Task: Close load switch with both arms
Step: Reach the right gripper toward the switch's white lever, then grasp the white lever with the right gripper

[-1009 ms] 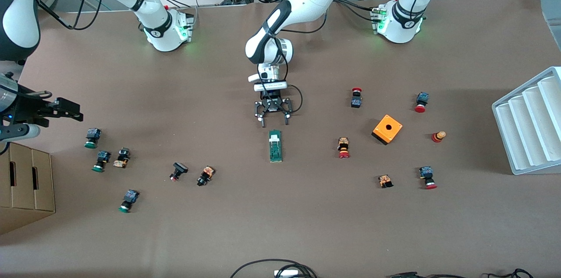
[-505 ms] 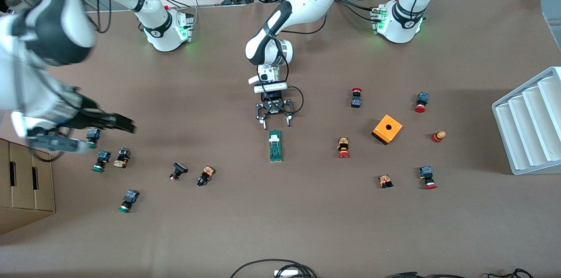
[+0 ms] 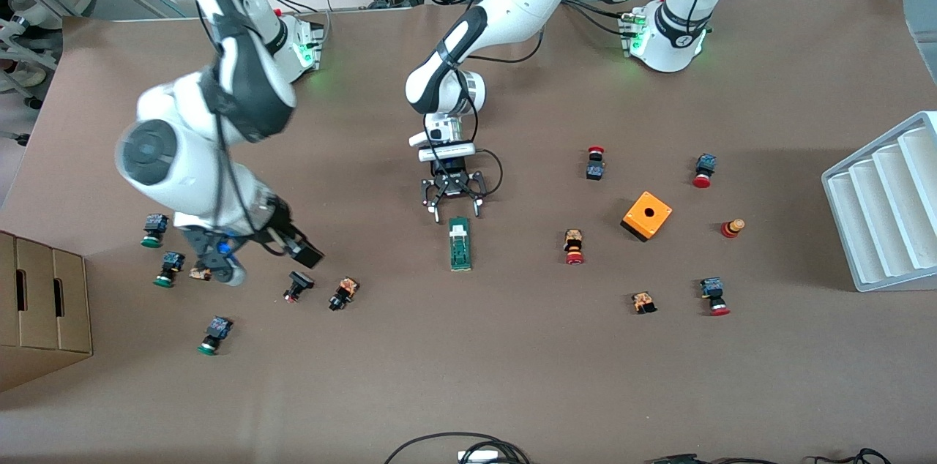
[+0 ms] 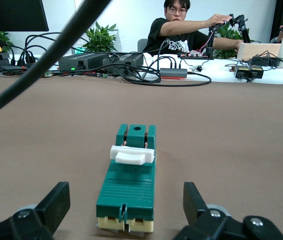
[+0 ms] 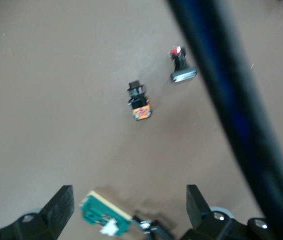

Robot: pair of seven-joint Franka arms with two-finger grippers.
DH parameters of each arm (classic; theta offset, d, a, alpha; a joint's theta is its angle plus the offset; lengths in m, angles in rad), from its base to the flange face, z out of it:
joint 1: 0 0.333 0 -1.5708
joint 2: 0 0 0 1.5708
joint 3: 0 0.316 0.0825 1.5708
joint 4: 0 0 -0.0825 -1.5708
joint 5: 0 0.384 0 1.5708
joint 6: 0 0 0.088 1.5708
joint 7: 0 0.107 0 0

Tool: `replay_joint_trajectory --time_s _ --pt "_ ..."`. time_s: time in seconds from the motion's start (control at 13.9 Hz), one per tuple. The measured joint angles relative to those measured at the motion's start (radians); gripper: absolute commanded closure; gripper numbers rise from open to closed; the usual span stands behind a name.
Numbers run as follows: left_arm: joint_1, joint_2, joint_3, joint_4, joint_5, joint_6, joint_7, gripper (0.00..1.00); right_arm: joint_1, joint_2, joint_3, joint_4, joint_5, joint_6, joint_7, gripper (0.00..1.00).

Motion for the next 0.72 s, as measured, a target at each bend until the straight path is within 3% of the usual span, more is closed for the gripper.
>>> replay_joint_trajectory --time_s 0.29,0.72 --pt "0.001 0.023 0.000 0.004 0.000 0.000 0.000 0.00 0.120 0.118 0.001 0.025 0.027 0.173 0.341 0.00" --pt "0.007 0.032 0.000 0.027 0.003 0.000 0.000 0.00 0.228 0.231 0.021 0.026 0.029 0.354 0.635 0.07"
